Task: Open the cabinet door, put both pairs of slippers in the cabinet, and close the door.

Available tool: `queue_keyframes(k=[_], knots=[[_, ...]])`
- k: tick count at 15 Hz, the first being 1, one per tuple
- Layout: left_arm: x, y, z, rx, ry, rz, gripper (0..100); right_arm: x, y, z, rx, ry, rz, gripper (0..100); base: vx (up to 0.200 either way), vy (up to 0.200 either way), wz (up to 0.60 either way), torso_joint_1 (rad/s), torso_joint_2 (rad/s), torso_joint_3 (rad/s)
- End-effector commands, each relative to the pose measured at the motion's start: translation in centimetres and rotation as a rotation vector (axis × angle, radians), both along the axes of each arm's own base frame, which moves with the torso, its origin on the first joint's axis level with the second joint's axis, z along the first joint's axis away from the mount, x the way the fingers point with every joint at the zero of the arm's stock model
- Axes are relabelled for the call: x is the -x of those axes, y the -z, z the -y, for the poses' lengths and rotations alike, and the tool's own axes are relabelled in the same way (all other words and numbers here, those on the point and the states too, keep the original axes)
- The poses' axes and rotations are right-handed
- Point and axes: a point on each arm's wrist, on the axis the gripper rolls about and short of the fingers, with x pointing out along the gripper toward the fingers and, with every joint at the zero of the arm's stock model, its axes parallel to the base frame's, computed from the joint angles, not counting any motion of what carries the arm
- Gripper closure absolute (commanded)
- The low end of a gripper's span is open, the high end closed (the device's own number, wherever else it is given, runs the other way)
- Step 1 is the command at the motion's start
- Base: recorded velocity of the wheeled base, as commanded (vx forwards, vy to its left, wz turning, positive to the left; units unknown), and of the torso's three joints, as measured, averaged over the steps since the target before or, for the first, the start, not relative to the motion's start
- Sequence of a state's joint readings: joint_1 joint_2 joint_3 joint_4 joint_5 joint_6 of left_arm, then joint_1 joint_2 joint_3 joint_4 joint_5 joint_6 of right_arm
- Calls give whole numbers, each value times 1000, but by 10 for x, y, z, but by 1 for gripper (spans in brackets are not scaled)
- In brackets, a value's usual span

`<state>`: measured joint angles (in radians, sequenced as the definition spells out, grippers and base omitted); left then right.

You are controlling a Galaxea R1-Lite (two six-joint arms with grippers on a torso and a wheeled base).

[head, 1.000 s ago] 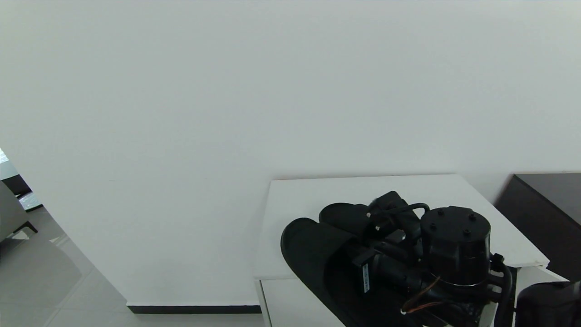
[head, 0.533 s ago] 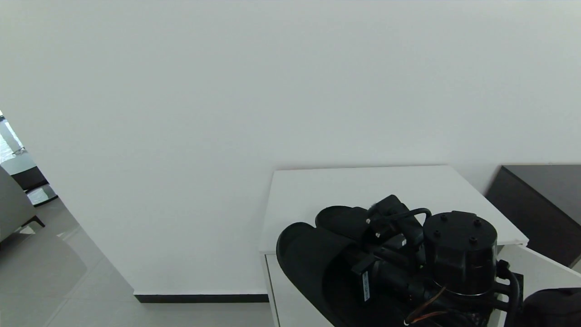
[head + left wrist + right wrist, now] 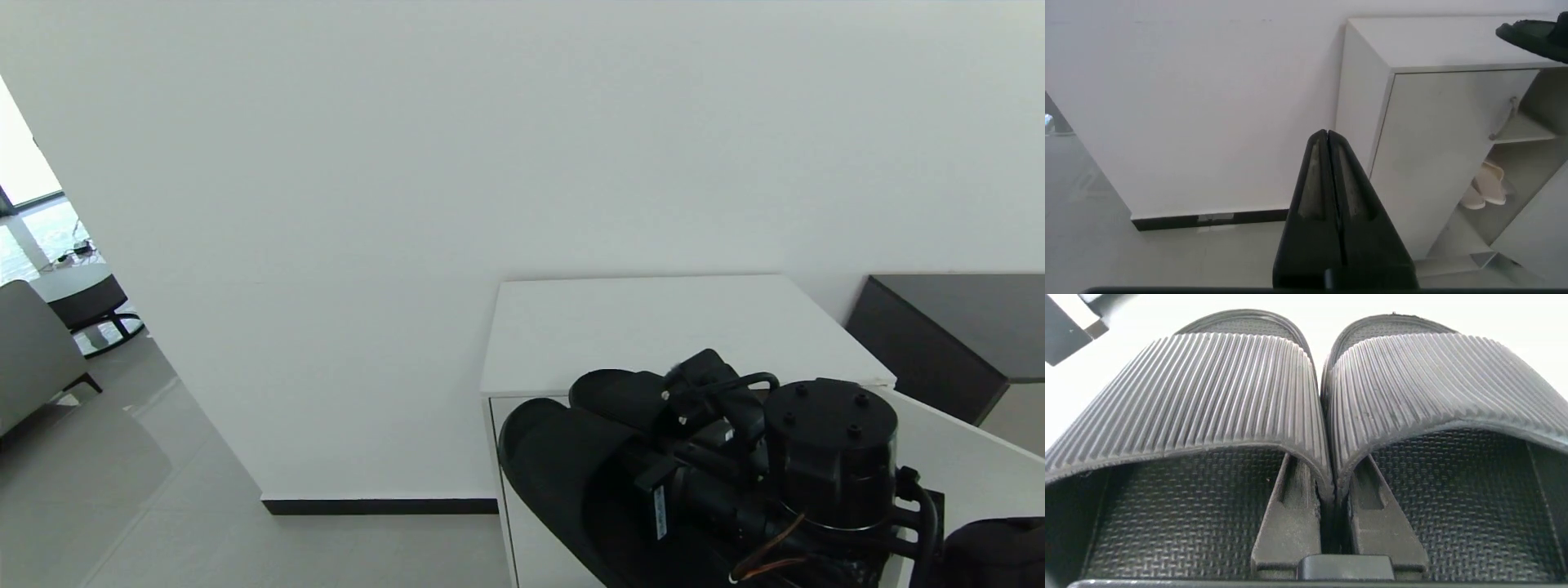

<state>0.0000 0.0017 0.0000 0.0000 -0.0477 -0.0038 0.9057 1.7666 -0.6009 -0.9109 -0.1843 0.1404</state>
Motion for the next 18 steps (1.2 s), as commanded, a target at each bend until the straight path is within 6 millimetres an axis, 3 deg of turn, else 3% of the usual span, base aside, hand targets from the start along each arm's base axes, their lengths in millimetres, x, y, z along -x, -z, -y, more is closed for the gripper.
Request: queue_keyframes(k=[1, 3, 18], knots=[[0, 0, 0, 1, 0, 0, 100, 0, 0, 0, -1, 1, -2, 100, 0, 0, 0, 0, 0, 0], [0, 0, 0, -1, -2, 0, 100, 0, 0, 0, -1, 1, -2, 100, 0, 0, 0, 0, 0, 0], [0, 0, 0, -1, -2, 0, 100, 4, 12, 6, -39, -54, 15, 100, 0, -200, 0, 4, 2, 2]])
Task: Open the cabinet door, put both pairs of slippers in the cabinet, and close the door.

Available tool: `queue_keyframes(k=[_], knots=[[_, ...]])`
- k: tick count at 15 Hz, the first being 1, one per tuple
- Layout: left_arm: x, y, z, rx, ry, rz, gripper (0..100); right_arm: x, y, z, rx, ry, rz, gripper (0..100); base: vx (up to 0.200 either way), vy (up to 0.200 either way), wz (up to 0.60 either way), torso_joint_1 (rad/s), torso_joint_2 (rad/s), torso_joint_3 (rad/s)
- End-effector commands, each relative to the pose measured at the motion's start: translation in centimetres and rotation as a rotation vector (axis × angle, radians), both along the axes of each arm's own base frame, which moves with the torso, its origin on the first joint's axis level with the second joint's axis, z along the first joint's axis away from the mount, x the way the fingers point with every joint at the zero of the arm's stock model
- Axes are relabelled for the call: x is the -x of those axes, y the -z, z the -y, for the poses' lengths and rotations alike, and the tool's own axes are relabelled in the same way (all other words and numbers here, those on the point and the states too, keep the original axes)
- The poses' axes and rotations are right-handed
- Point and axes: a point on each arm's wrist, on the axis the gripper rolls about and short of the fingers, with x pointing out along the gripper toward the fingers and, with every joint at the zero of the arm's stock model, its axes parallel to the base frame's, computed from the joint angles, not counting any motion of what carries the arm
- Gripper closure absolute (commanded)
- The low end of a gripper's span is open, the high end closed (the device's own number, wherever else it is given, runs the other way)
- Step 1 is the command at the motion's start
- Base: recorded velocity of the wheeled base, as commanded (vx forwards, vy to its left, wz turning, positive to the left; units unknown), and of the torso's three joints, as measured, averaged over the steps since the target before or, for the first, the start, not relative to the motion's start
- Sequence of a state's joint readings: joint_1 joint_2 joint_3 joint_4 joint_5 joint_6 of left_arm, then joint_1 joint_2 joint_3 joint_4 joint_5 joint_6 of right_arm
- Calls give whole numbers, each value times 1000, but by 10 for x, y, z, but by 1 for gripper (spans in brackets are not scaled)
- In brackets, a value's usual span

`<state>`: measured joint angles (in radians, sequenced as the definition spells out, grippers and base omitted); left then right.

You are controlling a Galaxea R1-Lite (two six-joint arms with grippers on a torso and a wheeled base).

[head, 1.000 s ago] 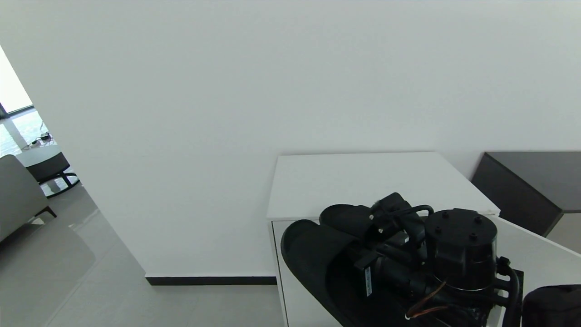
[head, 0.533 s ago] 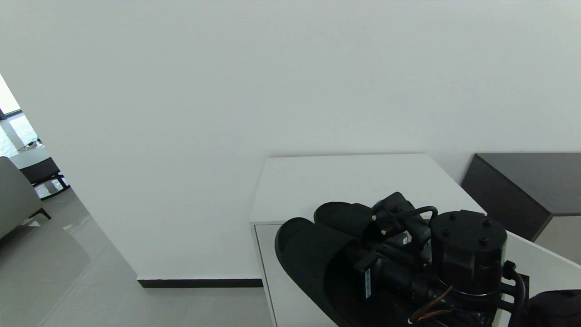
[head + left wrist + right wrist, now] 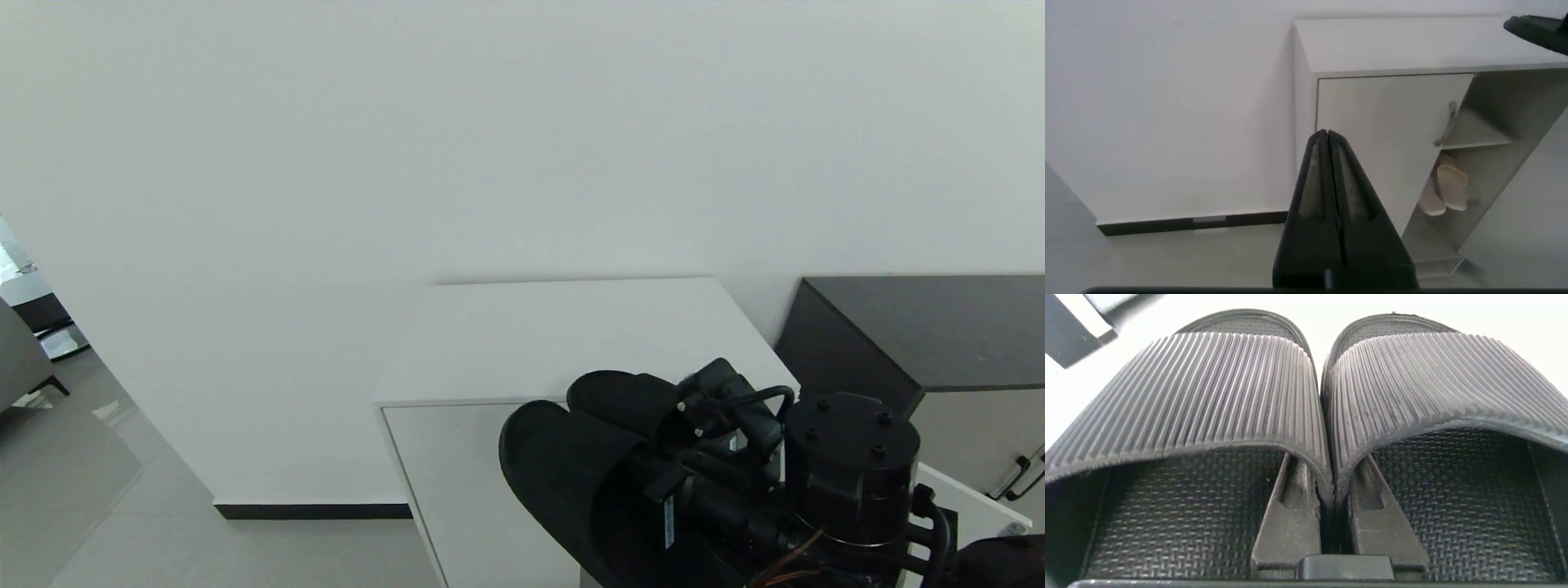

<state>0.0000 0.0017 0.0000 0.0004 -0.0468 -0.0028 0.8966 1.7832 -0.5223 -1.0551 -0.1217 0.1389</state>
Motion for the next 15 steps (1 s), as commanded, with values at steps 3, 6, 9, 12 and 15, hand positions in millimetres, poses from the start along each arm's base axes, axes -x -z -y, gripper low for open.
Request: queue_keyframes(k=[3, 6, 9, 12, 15], knots=[[0, 0, 0, 0, -1, 1, 100, 1, 5, 1, 13, -5, -8, 100, 0, -200, 0, 2, 1, 2], [0, 0, 0, 0, 1, 1, 100, 2, 4, 2, -3, -6, 4, 100, 0, -200, 0, 4, 1, 2], [0, 0, 0, -4, 1, 1, 100, 5, 6, 5, 6, -22, 19, 100, 0, -133, 0, 2, 3, 2], [0, 0, 0, -3, 1, 1, 100, 6, 8, 5, 11, -39, 19, 100, 0, 0, 0, 0, 0, 0], [0, 0, 0, -1, 1, 1, 100, 8, 9, 5, 12, -57, 14, 100, 0, 0, 0, 0, 0, 0]])
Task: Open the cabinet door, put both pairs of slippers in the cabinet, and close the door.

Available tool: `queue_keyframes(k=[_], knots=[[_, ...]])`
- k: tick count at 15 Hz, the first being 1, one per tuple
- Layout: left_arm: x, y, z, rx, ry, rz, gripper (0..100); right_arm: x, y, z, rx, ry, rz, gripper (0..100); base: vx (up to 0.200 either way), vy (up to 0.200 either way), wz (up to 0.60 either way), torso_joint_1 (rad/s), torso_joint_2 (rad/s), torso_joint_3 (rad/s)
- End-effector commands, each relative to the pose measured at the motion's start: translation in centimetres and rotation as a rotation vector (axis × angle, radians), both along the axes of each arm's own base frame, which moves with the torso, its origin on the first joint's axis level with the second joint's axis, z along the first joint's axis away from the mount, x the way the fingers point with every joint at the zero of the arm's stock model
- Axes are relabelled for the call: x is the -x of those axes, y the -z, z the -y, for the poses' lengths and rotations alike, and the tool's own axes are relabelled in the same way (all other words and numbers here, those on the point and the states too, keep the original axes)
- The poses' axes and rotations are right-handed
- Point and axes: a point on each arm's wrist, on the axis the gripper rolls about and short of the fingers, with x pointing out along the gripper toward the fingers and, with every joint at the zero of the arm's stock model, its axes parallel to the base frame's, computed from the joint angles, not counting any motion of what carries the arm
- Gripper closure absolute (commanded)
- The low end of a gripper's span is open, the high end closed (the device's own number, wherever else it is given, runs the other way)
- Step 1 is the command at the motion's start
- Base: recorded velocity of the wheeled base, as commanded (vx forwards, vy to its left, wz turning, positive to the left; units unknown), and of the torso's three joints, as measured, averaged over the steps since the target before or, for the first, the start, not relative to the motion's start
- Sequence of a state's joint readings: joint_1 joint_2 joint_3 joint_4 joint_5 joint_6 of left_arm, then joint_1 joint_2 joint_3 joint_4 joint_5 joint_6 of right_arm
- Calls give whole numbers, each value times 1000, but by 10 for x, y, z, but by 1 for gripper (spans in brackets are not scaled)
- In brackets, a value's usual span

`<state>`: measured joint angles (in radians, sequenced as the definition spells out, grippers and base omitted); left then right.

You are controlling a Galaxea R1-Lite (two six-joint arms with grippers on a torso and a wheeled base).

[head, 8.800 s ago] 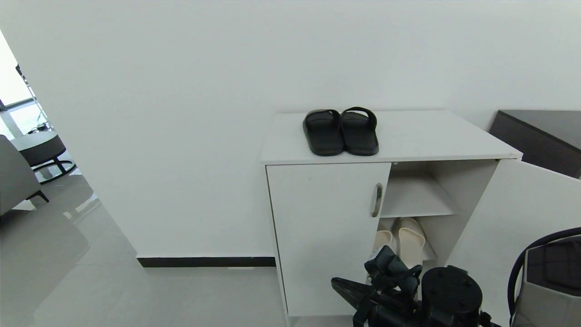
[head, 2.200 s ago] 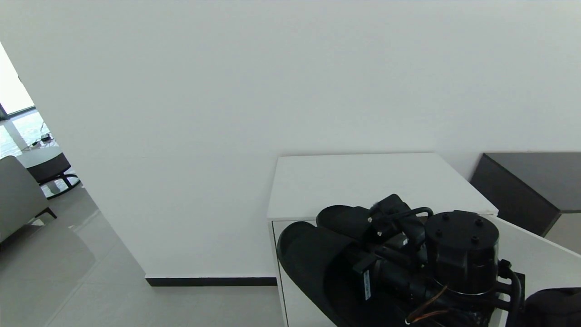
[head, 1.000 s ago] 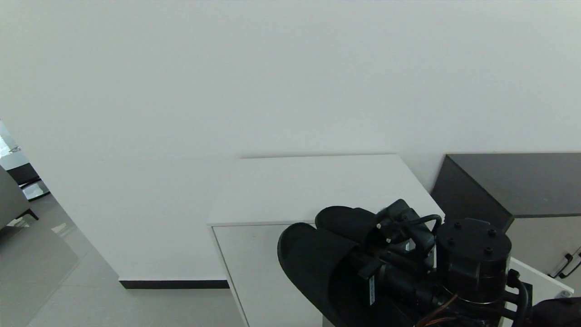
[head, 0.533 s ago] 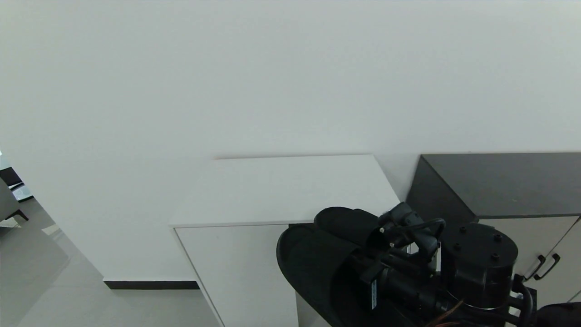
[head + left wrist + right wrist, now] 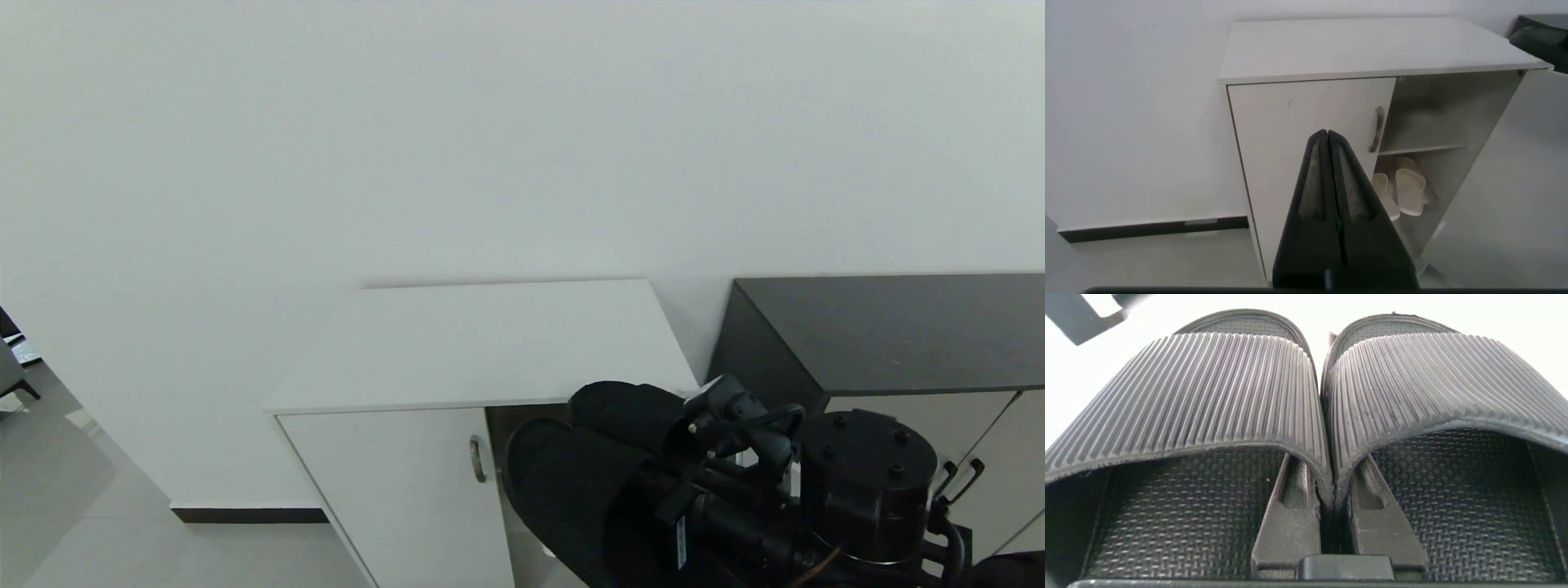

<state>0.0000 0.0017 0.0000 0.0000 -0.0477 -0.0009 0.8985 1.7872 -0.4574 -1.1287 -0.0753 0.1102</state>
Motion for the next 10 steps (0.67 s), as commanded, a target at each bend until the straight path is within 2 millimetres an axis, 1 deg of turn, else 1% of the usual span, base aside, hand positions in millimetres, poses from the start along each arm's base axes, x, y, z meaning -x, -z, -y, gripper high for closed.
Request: queue_keyframes(k=[1, 7, 10], knots=[[0, 0, 0, 1, 0, 0, 100, 2, 2, 0, 0, -14, -3, 100, 0, 0, 0, -71, 154, 85], [0, 0, 0, 2, 0, 0, 100, 3, 3, 1, -3, -19, 1, 100, 0, 0, 0, -168, 361, 191], [0, 0, 0, 2, 0, 0, 100, 4, 7, 1, 20, -26, 15, 100, 0, 0, 0, -233, 507, 272]])
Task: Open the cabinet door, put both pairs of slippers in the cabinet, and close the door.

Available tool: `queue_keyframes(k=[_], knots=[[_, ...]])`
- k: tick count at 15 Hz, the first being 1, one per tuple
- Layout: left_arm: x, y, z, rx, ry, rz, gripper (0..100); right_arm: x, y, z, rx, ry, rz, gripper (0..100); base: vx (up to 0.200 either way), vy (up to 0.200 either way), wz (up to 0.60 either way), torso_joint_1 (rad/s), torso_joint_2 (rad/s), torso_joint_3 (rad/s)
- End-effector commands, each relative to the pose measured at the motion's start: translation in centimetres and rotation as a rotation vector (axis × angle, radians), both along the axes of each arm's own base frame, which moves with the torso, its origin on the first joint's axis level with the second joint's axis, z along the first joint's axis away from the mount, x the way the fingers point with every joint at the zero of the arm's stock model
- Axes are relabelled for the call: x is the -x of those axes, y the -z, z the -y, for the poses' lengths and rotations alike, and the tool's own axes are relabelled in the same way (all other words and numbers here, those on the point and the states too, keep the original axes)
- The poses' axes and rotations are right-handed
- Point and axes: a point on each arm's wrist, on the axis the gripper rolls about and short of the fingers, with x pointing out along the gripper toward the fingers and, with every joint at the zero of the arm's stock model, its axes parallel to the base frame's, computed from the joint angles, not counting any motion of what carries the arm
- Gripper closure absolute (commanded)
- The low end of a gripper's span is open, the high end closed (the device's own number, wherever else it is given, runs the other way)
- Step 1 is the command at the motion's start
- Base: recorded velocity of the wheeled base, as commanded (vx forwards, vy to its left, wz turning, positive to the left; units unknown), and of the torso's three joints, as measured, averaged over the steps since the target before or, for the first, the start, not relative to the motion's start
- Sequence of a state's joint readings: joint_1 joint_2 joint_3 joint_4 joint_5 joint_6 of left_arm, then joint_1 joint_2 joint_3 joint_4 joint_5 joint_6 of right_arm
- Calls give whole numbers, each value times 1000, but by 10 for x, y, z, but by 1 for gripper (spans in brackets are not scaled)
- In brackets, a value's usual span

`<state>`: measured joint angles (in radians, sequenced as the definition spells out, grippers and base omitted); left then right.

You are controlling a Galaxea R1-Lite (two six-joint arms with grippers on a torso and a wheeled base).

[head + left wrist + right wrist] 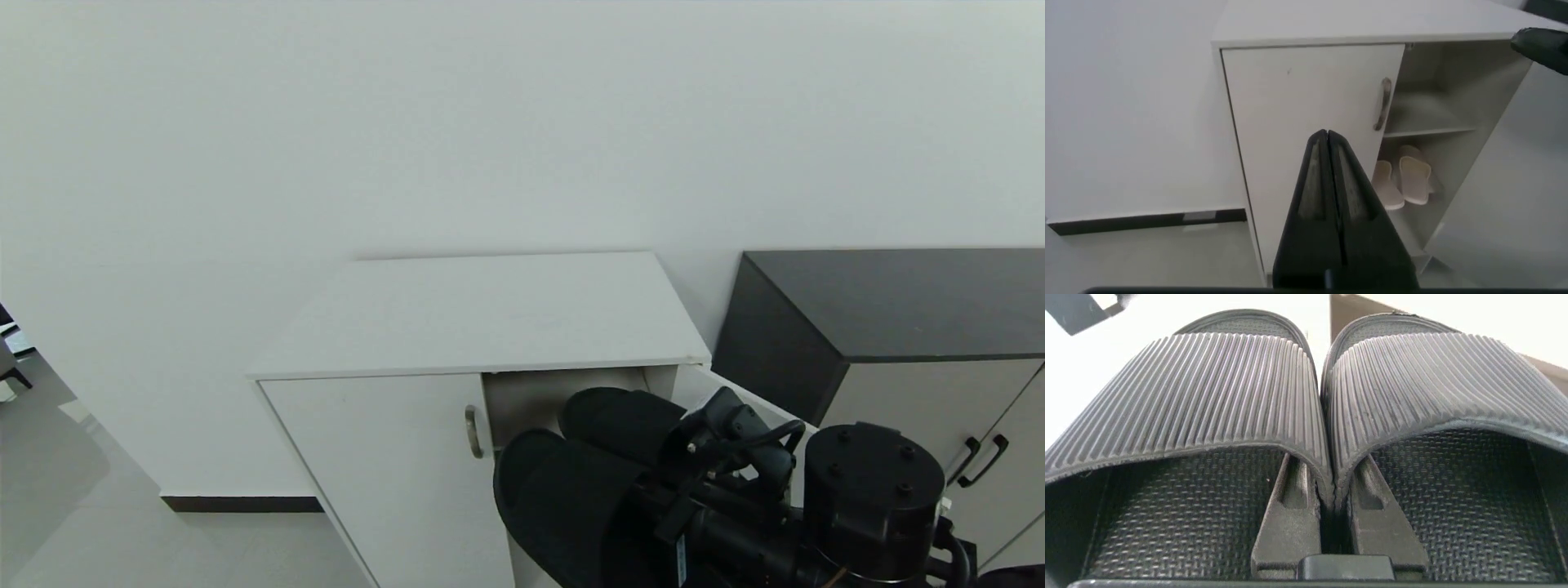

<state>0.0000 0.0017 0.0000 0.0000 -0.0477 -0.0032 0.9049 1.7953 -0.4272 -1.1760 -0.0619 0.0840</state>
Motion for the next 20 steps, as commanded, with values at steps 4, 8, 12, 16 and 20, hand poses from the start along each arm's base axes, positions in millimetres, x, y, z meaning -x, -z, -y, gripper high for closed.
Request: queue_keyframes(k=[4, 8, 12, 16, 20], knots=[[0, 0, 0, 1, 0, 0, 100, 0, 8, -3, -7, -6, 13, 100, 0, 0, 0, -251, 555, 298], [0, 0, 0, 1, 0, -1, 100, 0, 9, -3, -25, -26, 23, 100, 0, 0, 0, -240, 532, 295], [0, 0, 0, 1, 0, 0, 100, 1, 11, -2, -22, -34, 19, 100, 0, 0, 0, -215, 506, 289], [0, 0, 0, 1, 0, 0, 100, 1, 14, -2, -20, -34, 17, 100, 0, 0, 0, -196, 494, 284], [0, 0, 0, 1, 0, 0, 100, 1, 17, -3, -27, -34, 28, 100, 0, 0, 0, -177, 470, 285]])
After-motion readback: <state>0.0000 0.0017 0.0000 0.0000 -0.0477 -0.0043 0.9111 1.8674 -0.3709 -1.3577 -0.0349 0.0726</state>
